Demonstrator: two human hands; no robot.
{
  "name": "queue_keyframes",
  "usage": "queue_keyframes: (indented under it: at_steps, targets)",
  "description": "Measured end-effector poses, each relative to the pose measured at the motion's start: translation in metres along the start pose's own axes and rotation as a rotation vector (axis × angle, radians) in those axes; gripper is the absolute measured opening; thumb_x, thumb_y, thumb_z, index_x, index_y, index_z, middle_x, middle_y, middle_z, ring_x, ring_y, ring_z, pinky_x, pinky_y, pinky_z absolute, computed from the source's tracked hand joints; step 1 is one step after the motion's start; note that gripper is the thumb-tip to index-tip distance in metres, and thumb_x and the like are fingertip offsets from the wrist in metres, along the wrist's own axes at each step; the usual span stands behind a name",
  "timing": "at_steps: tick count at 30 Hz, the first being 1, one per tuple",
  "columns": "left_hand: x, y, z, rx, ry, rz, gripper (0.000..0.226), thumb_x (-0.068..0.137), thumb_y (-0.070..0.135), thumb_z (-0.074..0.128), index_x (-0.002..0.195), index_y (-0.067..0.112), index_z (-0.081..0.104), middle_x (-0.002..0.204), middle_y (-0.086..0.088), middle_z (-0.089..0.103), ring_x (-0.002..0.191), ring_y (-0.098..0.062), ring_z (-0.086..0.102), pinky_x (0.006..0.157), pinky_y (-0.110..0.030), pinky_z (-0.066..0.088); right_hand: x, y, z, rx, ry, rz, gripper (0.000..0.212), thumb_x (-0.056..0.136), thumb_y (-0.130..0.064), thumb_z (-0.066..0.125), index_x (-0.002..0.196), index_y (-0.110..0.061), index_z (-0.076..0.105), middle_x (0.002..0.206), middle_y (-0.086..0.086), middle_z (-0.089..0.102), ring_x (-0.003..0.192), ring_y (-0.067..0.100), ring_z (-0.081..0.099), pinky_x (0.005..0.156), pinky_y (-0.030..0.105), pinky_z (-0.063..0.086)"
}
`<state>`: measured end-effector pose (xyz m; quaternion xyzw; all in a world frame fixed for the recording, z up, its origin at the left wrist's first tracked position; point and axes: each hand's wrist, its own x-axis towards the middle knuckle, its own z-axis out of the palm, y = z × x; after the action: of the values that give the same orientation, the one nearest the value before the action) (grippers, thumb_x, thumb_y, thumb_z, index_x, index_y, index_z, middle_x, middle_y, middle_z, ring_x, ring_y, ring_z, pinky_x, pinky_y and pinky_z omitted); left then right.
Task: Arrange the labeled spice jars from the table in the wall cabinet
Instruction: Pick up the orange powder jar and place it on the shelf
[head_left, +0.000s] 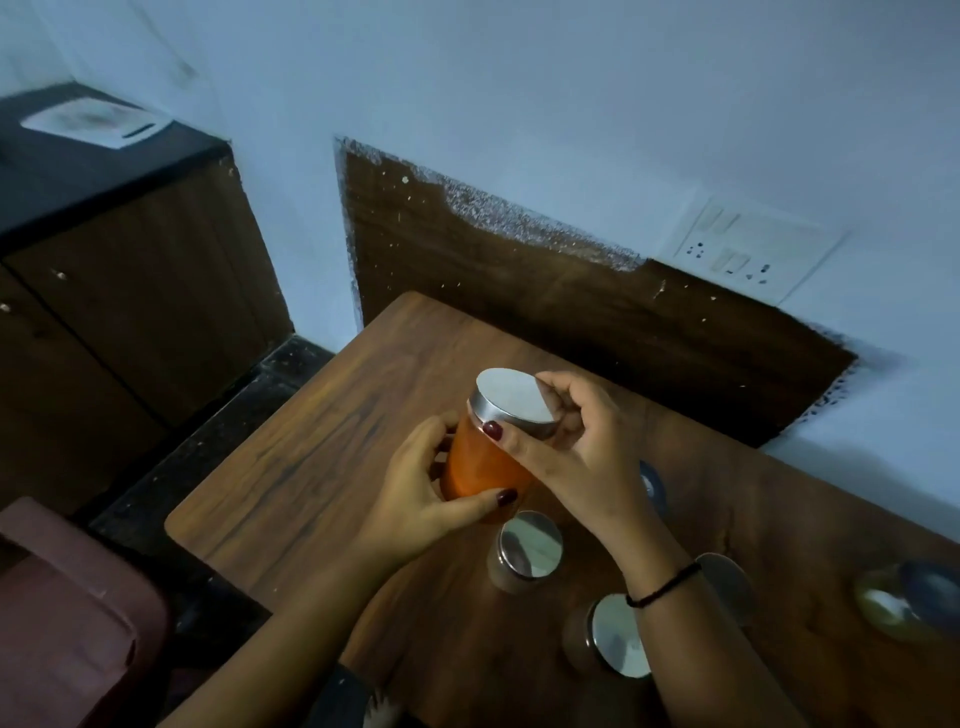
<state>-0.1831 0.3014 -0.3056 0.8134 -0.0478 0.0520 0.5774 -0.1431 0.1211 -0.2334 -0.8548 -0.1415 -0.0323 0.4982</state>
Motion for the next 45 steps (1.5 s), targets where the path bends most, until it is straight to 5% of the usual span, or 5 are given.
queue_keyframes:
  at_steps: [8, 24, 33, 39, 45]
  targets:
    - [0.007, 0.060, 0.016, -0.154, 0.086, 0.036, 0.073, 0.058, 0.084, 0.066, 0.116, 0.043, 0.051, 0.116, 0.031, 0.058, 0.108, -0.001, 0.060, 0.080, -0.018, 0.055, -0.020, 0.004, -0.048, 0.412, -0.132, 0.100, 0.053, 0.077, -0.049, 0.073, 0.120, -0.021, 0.061, 0.114, -0.004, 0.071, 0.107, 0.011, 0.068, 0.085, 0.028, 0.057]
    - [0.005, 0.110, 0.071, -0.316, -0.105, -0.086, 0.069, 0.065, 0.084, 0.061, 0.115, 0.037, 0.056, 0.127, -0.013, 0.052, 0.111, -0.033, 0.059, 0.087, -0.056, 0.054, -0.051, 0.043, -0.085, 0.573, -0.186, 0.203, 0.086, 0.051, -0.075, 0.079, 0.123, -0.033, 0.054, 0.120, -0.006, 0.067, 0.115, 0.018, 0.064, 0.099, 0.048, 0.052]
    - [0.000, 0.130, 0.104, -0.328, -0.155, -0.048, 0.077, 0.064, 0.085, 0.061, 0.122, 0.035, 0.051, 0.120, 0.005, 0.061, 0.107, -0.013, 0.065, 0.082, -0.024, 0.056, -0.061, 0.054, -0.115, 0.613, -0.144, 0.152, 0.082, 0.054, -0.068, 0.081, 0.124, -0.034, 0.054, 0.120, -0.009, 0.067, 0.114, 0.018, 0.064, 0.096, 0.043, 0.055]
    - [-0.003, 0.135, 0.116, -0.161, -0.067, 0.059, 0.050, 0.071, 0.087, 0.049, 0.114, 0.060, 0.052, 0.124, 0.019, 0.050, 0.117, -0.011, 0.054, 0.091, -0.036, 0.056, -0.068, 0.055, -0.127, 0.681, -0.117, 0.146, 0.083, 0.053, -0.063, 0.084, 0.122, -0.029, 0.055, 0.116, -0.013, 0.069, 0.110, 0.012, 0.066, 0.082, 0.025, 0.056]
    - [-0.017, 0.140, 0.138, -0.165, 0.213, 0.020, 0.062, 0.078, 0.063, 0.059, 0.130, 0.029, 0.054, 0.127, 0.014, 0.059, 0.113, -0.011, 0.062, 0.083, -0.037, 0.060, -0.073, 0.064, -0.131, 0.616, -0.003, 0.182, 0.081, 0.051, -0.066, 0.083, 0.119, -0.029, 0.059, 0.113, -0.009, 0.070, 0.106, 0.013, 0.068, 0.090, 0.039, 0.058]
